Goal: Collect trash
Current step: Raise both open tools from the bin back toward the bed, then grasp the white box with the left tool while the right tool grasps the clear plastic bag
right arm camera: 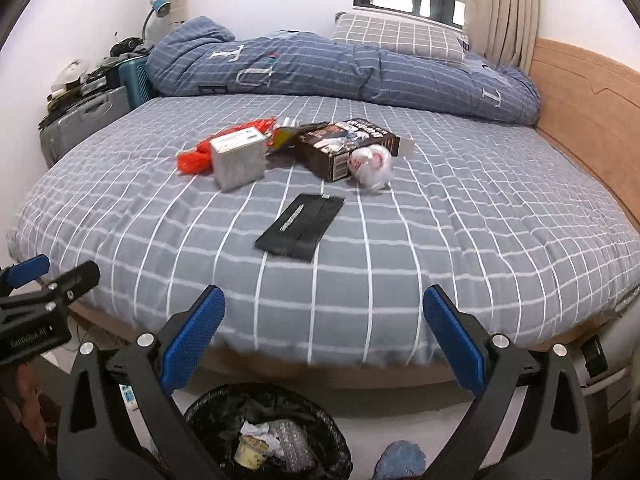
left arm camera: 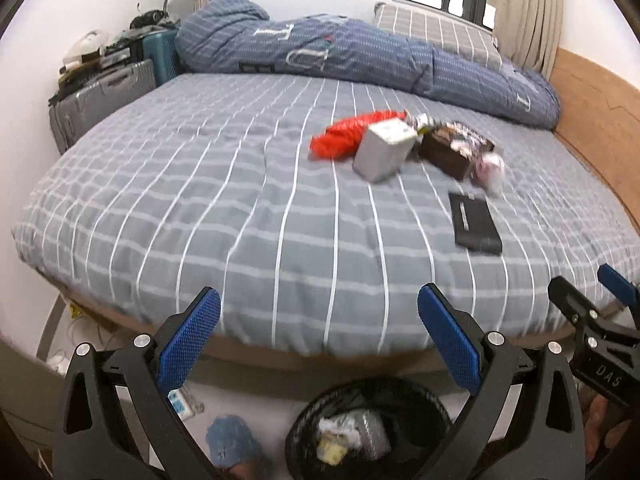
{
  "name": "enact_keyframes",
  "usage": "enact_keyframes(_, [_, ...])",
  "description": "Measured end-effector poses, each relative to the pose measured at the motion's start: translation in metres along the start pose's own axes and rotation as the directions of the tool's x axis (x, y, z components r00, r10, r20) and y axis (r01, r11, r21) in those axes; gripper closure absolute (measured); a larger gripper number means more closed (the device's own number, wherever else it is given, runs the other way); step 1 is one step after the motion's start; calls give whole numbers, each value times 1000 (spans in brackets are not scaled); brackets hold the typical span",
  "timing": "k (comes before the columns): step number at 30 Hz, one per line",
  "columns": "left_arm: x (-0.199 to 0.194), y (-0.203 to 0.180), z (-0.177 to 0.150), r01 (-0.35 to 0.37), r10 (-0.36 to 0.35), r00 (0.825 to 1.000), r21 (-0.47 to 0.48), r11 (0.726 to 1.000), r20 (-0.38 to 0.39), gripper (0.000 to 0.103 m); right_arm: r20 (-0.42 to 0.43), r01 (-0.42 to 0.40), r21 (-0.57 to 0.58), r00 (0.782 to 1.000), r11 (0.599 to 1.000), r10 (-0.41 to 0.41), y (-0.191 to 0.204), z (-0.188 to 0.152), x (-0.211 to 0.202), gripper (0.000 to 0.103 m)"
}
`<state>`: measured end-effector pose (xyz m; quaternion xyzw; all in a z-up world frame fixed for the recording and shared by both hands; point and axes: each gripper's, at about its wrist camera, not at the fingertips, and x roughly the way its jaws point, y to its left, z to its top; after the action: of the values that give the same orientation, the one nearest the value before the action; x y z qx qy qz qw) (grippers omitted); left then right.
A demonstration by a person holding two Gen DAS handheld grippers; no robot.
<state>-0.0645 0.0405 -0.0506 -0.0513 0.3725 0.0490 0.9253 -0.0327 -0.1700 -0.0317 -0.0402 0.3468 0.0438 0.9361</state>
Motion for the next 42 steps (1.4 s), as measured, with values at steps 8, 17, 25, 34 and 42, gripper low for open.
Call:
enact_keyframes(8, [36, -12, 37, 4, -4, 1000, 47, 999, 17, 6, 2, 21, -7, 1000, 1000, -21, -10, 33, 39, 8])
enact_keyframes(17, [78, -32, 68, 33, -34, 999, 80, 996, 11, 6, -33, 39, 35, 999, 999, -38, -39, 59, 90, 8])
enact_keyframes(25, [115, -56, 92, 43, -44, 999, 99, 994, 5, 6, -41, 50, 35, 998, 998, -48, -48, 82, 129, 8])
enact_keyframes(34, [148, -76, 119, 59, -60, 998, 114, 992, 4, 6, -39, 72, 33, 997, 997, -71, -65, 109, 165, 8])
enact_keyframes(42, [174, -87, 130, 50, -49, 999, 127, 991, -10, 7, -66, 59, 53, 996, 997, -55, -80, 120, 194, 14])
